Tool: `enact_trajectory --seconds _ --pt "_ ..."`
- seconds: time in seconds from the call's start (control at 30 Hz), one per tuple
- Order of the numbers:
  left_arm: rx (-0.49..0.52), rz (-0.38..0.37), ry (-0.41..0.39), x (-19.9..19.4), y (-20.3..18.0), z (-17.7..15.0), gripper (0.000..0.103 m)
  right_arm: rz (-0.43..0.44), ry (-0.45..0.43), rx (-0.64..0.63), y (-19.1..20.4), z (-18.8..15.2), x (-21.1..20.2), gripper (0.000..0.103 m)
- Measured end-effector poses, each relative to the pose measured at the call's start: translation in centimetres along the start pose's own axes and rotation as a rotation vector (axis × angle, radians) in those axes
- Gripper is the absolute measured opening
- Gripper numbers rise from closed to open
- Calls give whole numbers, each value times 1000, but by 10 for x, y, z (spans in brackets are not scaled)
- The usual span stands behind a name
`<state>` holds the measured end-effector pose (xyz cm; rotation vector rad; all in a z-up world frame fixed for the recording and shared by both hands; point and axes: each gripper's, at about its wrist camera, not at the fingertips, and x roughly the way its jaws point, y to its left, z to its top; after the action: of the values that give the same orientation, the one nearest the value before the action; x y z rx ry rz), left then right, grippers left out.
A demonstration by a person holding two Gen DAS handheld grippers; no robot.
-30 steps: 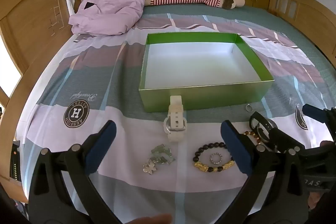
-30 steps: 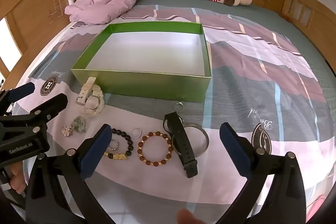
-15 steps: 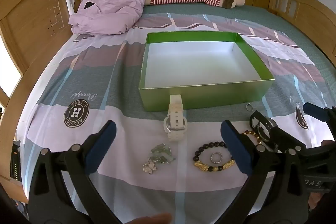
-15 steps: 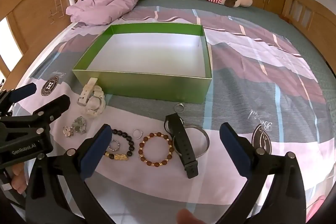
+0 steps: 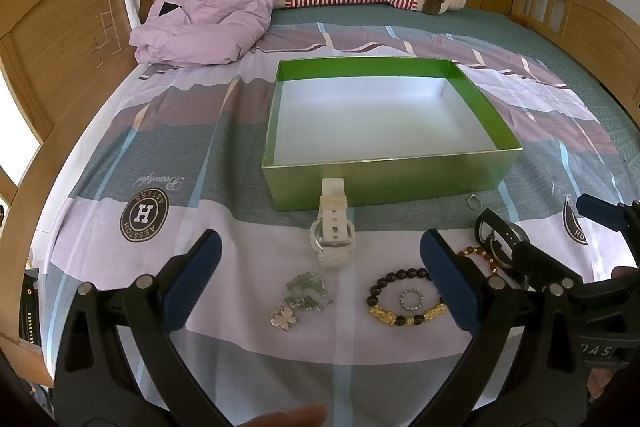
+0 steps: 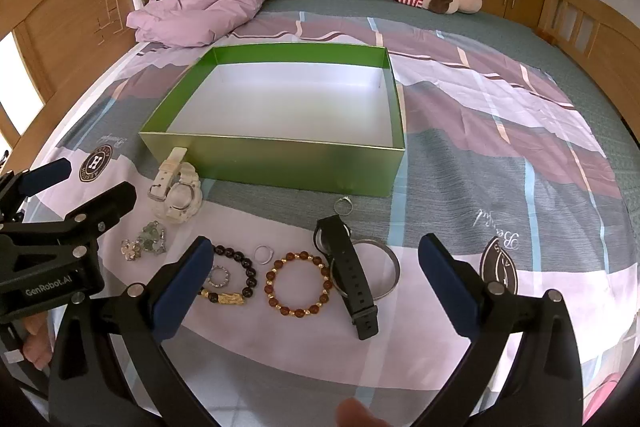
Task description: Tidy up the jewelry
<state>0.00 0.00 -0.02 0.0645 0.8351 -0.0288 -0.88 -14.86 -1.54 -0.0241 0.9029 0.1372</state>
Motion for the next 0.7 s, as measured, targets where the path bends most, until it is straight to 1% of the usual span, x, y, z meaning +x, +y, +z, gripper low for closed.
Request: enact_trajectory --seconds 0.7 --pt "0 1 3 0 0 0 101 -1 0 -3 1 -2 0 102"
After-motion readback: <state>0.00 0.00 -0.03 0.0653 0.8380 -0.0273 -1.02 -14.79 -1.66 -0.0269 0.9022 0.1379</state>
